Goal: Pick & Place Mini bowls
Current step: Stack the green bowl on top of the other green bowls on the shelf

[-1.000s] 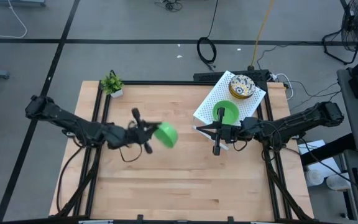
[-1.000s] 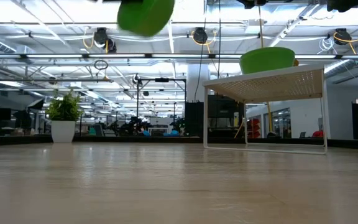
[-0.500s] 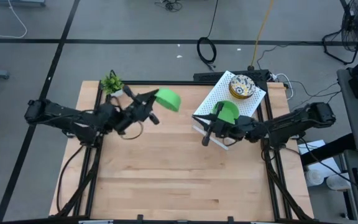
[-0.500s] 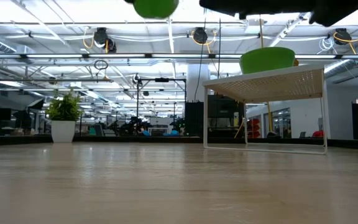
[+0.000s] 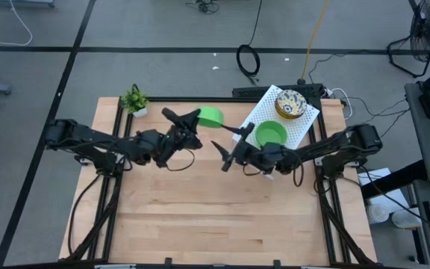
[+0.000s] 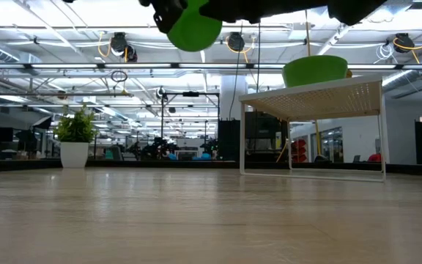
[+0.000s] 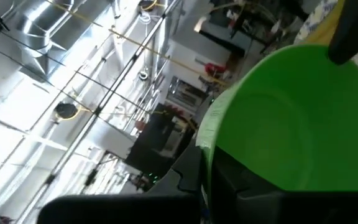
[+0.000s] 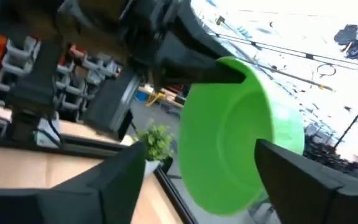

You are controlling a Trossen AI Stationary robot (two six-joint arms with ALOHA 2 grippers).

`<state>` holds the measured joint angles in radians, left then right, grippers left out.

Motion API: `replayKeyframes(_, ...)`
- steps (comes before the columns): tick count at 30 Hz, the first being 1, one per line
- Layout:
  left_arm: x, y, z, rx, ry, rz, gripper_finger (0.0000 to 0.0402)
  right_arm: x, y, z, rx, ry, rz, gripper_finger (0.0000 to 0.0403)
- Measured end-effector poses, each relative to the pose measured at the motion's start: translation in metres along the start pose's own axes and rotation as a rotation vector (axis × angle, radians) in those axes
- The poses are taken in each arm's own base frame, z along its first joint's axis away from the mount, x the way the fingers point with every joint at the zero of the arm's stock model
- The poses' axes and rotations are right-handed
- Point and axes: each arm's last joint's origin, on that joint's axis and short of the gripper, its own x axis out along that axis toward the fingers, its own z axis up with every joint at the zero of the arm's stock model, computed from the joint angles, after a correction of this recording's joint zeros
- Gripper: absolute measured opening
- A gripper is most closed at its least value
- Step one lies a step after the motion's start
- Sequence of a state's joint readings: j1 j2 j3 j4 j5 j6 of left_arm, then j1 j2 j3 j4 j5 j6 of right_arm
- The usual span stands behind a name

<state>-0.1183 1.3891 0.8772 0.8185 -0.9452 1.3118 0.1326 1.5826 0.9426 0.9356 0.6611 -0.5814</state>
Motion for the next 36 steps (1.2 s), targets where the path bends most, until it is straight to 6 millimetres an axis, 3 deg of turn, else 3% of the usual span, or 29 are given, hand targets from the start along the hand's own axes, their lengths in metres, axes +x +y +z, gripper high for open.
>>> replayKeyframes(4,-0.001,0.003,0.001,0.028,0.029,0.028,0.0008,0.0,0.002,0.004,-0.01,0.011,-0.023,0.0304)
replayKeyframes(11,-0.002,0.011,0.0,0.043,0.087,0.082,0.0006,-0.006,0.0,0.017,0.003,0.073,-0.159,0.0286)
replayKeyframes(26,-0.017,0.002,0.012,-0.071,0.017,0.016,0.002,0.015,-0.018,-0.008,0.147,0.153,-0.202,0.027)
replayKeyframes(31,-0.02,0.001,0.012,-0.096,0.058,0.021,0.0013,0.015,-0.019,-0.008,0.139,0.156,-0.202,0.023)
replayKeyframes(36,-0.027,-0.003,0.016,-0.166,0.033,-0.01,0.0021,0.015,-0.019,-0.008,0.11,0.153,-0.198,0.0149)
